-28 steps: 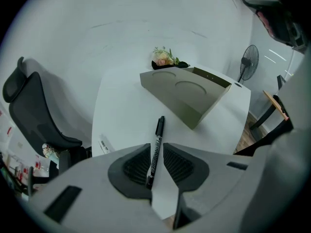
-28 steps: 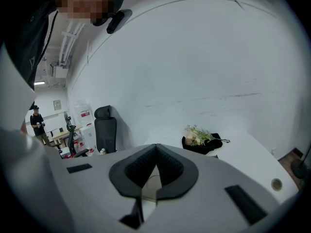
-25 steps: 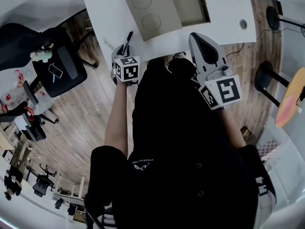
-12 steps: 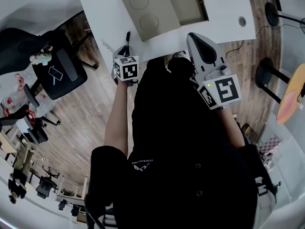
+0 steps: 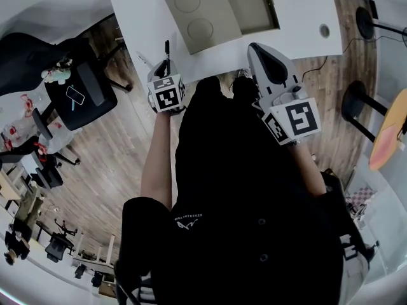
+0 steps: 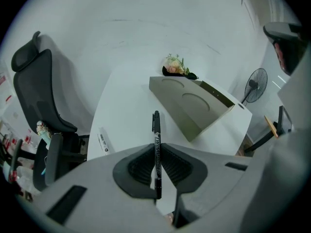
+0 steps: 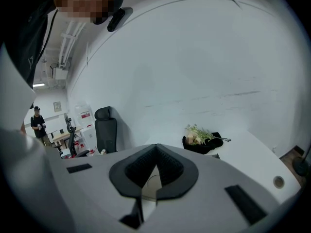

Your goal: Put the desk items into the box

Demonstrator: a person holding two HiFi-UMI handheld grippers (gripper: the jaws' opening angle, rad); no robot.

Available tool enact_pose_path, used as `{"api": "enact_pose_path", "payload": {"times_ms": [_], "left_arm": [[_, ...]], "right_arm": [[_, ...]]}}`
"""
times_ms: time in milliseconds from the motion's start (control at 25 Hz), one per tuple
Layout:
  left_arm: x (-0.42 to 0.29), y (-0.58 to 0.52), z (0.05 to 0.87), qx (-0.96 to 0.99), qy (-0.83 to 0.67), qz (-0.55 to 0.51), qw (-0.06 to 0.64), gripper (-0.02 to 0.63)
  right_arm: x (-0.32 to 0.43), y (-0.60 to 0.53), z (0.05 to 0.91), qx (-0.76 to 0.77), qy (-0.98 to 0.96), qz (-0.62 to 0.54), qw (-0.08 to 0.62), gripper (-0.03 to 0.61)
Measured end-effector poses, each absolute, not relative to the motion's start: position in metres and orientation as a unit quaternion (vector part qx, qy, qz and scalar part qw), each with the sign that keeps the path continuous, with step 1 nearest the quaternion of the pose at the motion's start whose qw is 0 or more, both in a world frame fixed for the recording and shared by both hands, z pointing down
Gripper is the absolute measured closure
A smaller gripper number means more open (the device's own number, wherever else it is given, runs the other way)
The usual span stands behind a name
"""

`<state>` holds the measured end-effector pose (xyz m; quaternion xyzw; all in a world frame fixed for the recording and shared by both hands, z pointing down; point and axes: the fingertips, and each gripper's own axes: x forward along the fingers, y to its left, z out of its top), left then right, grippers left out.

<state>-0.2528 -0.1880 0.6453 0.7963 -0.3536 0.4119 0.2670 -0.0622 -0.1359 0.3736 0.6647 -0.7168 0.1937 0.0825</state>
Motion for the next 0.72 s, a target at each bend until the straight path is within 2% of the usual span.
{"api": "enact_pose_path", "payload": {"times_ms": [320,720], "left_arm": [[-0.251,-0.197,0.599,0.816,-0.38,0.345,0.267,0.566],[-0.231,-0.192,0.52,0.846,-0.41,0.257,0.224,0.566]], "right_arm": [[-0.065,-0.129,0.375,0.655,-0.727,0.194,0.07,0.58],[-0.062,-0.114,0.367,0.61,-0.769,0.178,0.073,0.58]]}}
